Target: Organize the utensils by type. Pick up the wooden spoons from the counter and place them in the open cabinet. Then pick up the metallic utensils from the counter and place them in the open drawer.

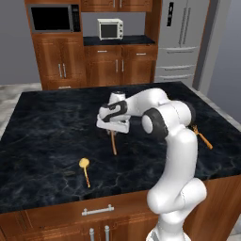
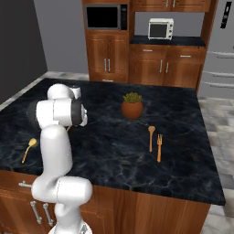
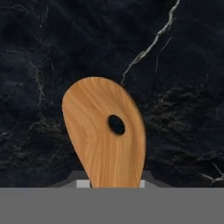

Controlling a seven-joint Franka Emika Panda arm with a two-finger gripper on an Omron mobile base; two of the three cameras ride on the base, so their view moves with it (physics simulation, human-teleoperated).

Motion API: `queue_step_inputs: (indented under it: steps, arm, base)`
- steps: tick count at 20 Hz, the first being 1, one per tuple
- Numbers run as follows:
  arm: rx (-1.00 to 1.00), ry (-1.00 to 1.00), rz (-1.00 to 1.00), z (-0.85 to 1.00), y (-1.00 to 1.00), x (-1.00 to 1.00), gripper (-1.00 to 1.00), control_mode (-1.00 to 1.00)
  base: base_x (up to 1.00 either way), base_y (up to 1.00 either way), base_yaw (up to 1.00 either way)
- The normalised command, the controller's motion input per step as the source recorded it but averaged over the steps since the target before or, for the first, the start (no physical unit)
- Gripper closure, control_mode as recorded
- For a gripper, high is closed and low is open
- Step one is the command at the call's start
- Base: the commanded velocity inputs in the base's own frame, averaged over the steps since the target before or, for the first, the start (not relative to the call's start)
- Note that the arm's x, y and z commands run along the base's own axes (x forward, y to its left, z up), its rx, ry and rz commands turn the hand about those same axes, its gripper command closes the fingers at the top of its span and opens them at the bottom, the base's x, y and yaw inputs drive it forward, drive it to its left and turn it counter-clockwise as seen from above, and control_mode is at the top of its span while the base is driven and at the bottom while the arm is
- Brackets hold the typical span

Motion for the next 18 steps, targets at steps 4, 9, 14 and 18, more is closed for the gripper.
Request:
queue_step_inputs:
  steps: [4,9,14,18]
  arm:
    - [0.23,-0.07,0.03,0.59,-0.22,-0.47,1.0,-1.0]
    - [0.11,-0.07,0.14,0.45,-0.2,-0.52,1.0,-1.0]
    - [-0.01,-0.07,0.23,0.44,-0.15,-0.45,1.0,-1.0]
    - [-0.09,-0.11,0.28,0.4,-0.13,-0.48,1.0,-1.0]
  base:
    - [0.0,0.0,0.0]
    - [0.0,0.0,0.0]
    - [0.0,0.0,0.0]
    - [0.0,0.0,0.0]
